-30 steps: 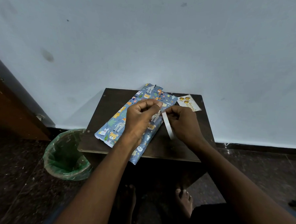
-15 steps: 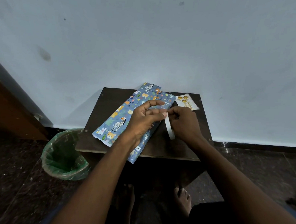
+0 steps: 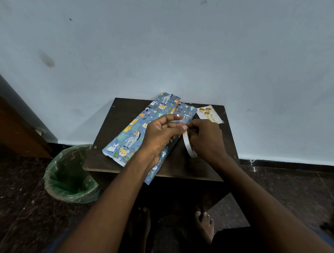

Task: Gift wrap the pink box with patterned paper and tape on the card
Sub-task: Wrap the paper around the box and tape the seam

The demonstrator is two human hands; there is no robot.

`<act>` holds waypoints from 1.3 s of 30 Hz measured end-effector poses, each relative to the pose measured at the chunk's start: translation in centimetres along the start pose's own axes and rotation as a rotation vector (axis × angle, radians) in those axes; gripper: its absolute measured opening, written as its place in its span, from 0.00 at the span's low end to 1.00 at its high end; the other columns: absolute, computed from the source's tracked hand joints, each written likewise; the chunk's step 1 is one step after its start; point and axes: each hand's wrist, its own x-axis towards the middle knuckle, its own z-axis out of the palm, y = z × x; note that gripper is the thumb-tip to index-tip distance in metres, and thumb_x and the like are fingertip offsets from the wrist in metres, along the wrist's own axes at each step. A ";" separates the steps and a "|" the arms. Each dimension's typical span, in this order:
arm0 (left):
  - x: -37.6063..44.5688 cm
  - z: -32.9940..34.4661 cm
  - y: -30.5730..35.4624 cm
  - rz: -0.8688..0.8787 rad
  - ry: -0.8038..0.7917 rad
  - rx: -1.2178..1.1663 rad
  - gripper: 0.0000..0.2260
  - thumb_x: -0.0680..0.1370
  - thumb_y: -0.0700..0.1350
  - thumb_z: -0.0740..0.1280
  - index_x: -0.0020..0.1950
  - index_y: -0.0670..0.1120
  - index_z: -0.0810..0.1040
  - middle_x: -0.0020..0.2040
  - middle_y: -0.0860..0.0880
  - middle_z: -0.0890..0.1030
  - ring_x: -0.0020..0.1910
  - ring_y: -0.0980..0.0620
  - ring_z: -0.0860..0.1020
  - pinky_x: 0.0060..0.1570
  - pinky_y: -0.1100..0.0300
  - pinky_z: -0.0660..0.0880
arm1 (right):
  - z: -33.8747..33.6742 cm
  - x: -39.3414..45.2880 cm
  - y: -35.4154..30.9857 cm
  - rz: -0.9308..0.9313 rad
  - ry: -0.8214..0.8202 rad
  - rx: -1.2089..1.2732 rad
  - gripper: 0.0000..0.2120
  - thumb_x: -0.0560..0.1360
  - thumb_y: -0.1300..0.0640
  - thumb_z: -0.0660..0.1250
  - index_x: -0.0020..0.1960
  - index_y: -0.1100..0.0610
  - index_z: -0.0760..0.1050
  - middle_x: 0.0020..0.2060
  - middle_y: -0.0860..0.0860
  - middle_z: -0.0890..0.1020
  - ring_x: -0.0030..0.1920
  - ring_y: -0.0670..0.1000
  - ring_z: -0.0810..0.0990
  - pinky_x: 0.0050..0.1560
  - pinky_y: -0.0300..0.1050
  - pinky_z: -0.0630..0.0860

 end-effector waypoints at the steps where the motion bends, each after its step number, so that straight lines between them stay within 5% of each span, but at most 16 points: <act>1: 0.0 0.1 -0.1 0.003 0.013 -0.010 0.15 0.76 0.34 0.77 0.63 0.41 0.85 0.45 0.47 0.89 0.30 0.61 0.79 0.30 0.69 0.72 | 0.0 0.0 0.0 0.007 -0.009 0.000 0.09 0.78 0.62 0.68 0.51 0.53 0.86 0.45 0.51 0.87 0.48 0.53 0.83 0.51 0.49 0.77; 17: 0.3 -0.3 -0.2 0.092 0.036 0.170 0.10 0.79 0.37 0.76 0.59 0.46 0.85 0.44 0.46 0.89 0.35 0.60 0.82 0.33 0.66 0.73 | -0.6 0.3 0.5 0.041 -0.149 0.025 0.11 0.71 0.65 0.72 0.47 0.52 0.86 0.37 0.44 0.83 0.40 0.44 0.81 0.40 0.39 0.72; 25: 0.4 -0.5 -0.4 0.150 0.013 0.258 0.10 0.79 0.37 0.75 0.59 0.48 0.85 0.44 0.48 0.89 0.45 0.57 0.86 0.45 0.59 0.76 | -2.0 1.3 2.5 0.148 -0.075 -0.082 0.13 0.69 0.64 0.70 0.44 0.46 0.86 0.41 0.45 0.86 0.49 0.49 0.84 0.52 0.48 0.82; 30: 0.4 -0.3 -0.5 0.175 -0.026 0.244 0.10 0.78 0.38 0.76 0.58 0.48 0.85 0.44 0.47 0.89 0.48 0.49 0.88 0.54 0.51 0.81 | -1.4 1.0 1.5 -0.037 -0.154 0.053 0.18 0.70 0.63 0.75 0.58 0.49 0.85 0.47 0.44 0.87 0.47 0.44 0.84 0.49 0.42 0.79; 34: 0.5 -0.4 -0.7 0.187 -0.033 0.249 0.10 0.77 0.38 0.77 0.57 0.49 0.86 0.43 0.46 0.89 0.46 0.49 0.87 0.49 0.53 0.79 | -0.3 1.1 1.3 -0.061 -0.179 0.011 0.07 0.74 0.63 0.71 0.48 0.54 0.86 0.38 0.48 0.84 0.37 0.45 0.78 0.37 0.40 0.67; 39: 0.3 -0.3 -0.5 0.228 -0.050 0.276 0.10 0.77 0.37 0.78 0.56 0.47 0.86 0.43 0.45 0.88 0.37 0.56 0.83 0.41 0.63 0.76 | -0.2 0.9 1.3 -0.095 -0.104 -0.006 0.11 0.75 0.67 0.69 0.49 0.56 0.88 0.31 0.44 0.78 0.34 0.45 0.74 0.33 0.35 0.61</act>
